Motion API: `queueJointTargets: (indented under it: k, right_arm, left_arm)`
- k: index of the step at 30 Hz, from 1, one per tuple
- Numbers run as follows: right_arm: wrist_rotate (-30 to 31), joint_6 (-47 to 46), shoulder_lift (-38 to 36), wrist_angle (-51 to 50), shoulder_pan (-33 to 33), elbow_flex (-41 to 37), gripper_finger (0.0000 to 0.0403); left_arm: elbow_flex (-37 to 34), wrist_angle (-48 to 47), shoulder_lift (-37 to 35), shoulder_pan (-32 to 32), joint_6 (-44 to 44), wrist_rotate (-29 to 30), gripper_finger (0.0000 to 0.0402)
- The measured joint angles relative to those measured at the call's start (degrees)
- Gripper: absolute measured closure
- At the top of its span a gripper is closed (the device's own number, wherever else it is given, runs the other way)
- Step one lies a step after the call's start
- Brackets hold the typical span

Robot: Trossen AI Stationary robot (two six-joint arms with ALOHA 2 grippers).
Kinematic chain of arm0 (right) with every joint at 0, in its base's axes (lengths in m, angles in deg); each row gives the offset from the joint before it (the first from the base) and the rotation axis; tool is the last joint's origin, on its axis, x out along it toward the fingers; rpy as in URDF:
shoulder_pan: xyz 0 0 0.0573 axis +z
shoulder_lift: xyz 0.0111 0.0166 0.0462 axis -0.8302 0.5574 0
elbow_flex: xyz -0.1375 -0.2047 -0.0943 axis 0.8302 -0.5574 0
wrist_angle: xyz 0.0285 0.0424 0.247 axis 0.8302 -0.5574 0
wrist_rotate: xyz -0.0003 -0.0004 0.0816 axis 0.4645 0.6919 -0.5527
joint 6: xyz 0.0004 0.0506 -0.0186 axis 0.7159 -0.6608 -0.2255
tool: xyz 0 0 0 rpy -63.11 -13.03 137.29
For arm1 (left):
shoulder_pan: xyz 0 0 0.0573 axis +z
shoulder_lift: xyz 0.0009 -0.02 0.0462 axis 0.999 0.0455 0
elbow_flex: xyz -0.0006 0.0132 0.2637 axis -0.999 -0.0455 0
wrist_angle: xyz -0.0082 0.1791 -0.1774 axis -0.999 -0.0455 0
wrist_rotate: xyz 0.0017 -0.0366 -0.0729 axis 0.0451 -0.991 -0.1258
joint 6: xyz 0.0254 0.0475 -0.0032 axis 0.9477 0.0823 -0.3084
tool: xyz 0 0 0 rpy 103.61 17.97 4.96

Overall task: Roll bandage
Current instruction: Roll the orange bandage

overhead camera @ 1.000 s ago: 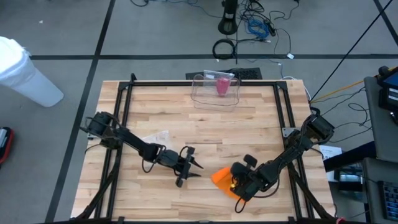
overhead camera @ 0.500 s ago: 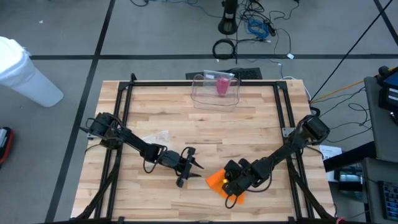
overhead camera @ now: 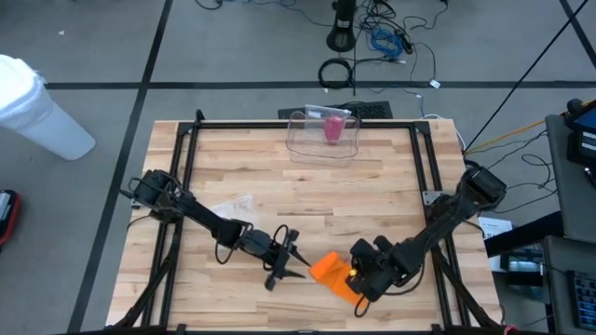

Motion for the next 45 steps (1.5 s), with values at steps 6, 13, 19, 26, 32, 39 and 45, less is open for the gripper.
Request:
queueJointTargets:
  k: [6,13,19,26,32,39,45]
  right_arm:
    - [-7.37,-1.93,1.48,5.5,2.71,-0.03,0.0403]
    - [-16.55,-5.07,6.66,9.93,3.54,-0.02,0.0403]
    - [-23.44,-2.58,8.92,22.69,3.52,-0.06,0.0403]
    - [-24.37,-0.25,8.59,27.05,3.7,-0.08,0.0403]
    - [-21.18,4.93,7.54,25.73,3.68,-0.1,0.0403]
    - [-0.04,15.01,-0.5,9.23,3.65,-0.04,0.0403]
    - [12.63,22.58,-0.96,-3.06,3.34,-0.26,0.0391]
  left_arm:
    - [2.22,-0.45,3.69,-0.28,-0.22,-0.1,0.0231]
    - [4.41,-0.28,6.7,0.28,-0.22,0.35,0.0231]
    - [4.89,-0.2,6.91,0.91,-0.21,0.41,0.0231]
    - [4.91,0.0,6.91,1.34,-0.24,0.62,0.0231]
    - [4.91,-0.02,6.91,1.29,-0.24,0.62,0.0231]
    - [4.91,-0.42,6.91,1.29,-0.22,0.59,0.0231]
    - [4.89,-2.68,6.91,1.29,-0.2,0.56,0.0231]
